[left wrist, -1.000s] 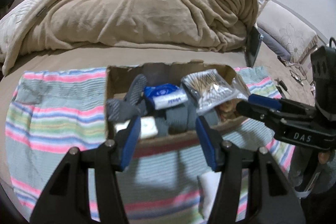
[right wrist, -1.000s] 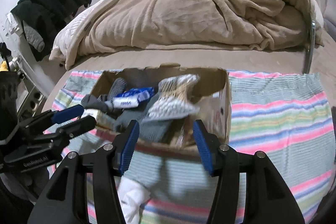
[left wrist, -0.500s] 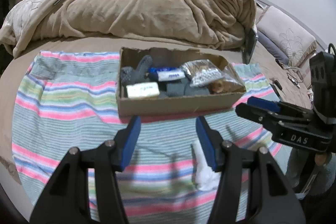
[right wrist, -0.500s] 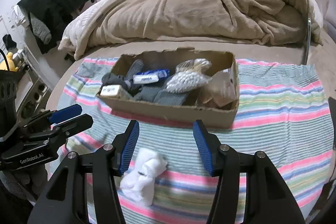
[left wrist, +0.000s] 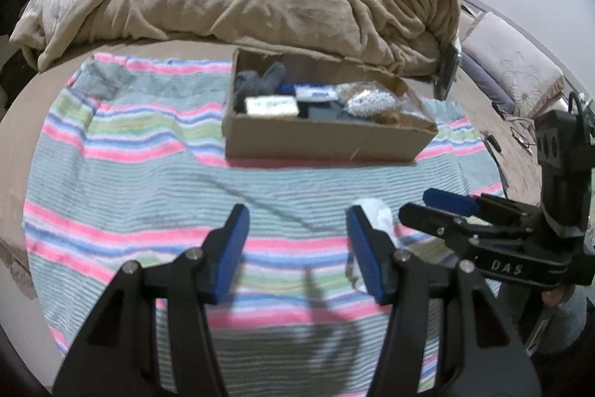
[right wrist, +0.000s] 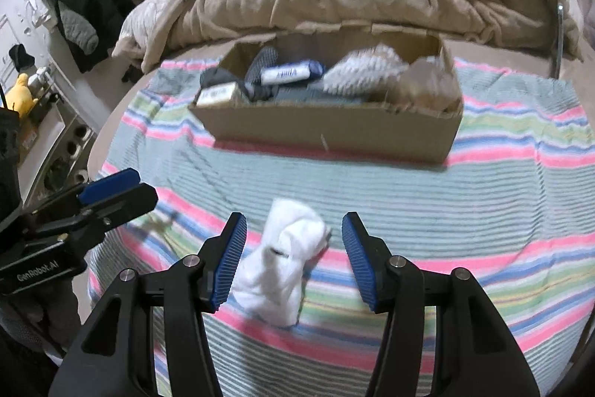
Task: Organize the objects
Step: 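Grasp the white sock on the blanket with the right gripper, then carry the white sock into the box and open the right gripper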
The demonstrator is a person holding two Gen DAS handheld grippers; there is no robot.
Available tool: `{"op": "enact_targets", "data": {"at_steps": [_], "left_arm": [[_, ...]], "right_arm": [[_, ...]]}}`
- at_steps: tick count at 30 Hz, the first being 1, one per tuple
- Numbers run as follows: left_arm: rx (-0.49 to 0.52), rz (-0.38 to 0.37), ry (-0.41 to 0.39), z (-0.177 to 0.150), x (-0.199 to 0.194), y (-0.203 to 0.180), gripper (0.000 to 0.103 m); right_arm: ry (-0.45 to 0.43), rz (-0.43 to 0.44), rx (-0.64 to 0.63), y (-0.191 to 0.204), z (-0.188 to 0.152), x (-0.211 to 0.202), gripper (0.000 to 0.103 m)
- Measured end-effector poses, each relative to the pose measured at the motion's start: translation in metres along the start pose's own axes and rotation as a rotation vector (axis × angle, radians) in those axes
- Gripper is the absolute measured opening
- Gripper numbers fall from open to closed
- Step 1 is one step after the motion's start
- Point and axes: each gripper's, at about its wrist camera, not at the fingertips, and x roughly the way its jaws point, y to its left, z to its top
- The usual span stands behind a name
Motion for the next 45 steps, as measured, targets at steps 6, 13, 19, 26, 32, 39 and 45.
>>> {"op": "enact_targets", "data": {"at_steps": [6, 13, 19, 26, 32, 39, 45], "left_arm": [[-0.023, 0.007, 0.033, -0.015, 0.008, 0.011, 0.056], [-0.041, 0.017, 0.053, -0.026, 0.013, 0.020, 0.056], [-0.054, 0.022, 0.065, -0.028, 0.017, 0.027, 0.056], [-0.045, 0.012, 0.065, -0.023, 0.020, 0.022, 0.056], [-0.042, 0.009, 0.057, -0.017, 0.017, 0.019, 0.056], [-0.038, 0.010, 0.039, -0.007, 0.013, 0.017, 0.056], [-0.029, 0.009, 0.028, 0.003, 0.016, 0.016, 0.056]], "right_arm": [[0.053, 0.013, -0.008, 0.009, -0.014, 0.017, 0.056], [0.098, 0.021, -0.018, 0.016, -0.018, 0.036, 0.056], [0.114, -0.001, -0.049, 0.018, -0.021, 0.042, 0.047], [0.098, 0.007, -0.054, 0.015, -0.018, 0.034, 0.039], [0.072, 0.048, -0.046, 0.015, -0.009, 0.021, 0.036], [0.031, 0.081, -0.035, 0.013, 0.007, 0.004, 0.036], [-0.014, 0.079, -0.038, 0.009, 0.025, -0.009, 0.036]]}}
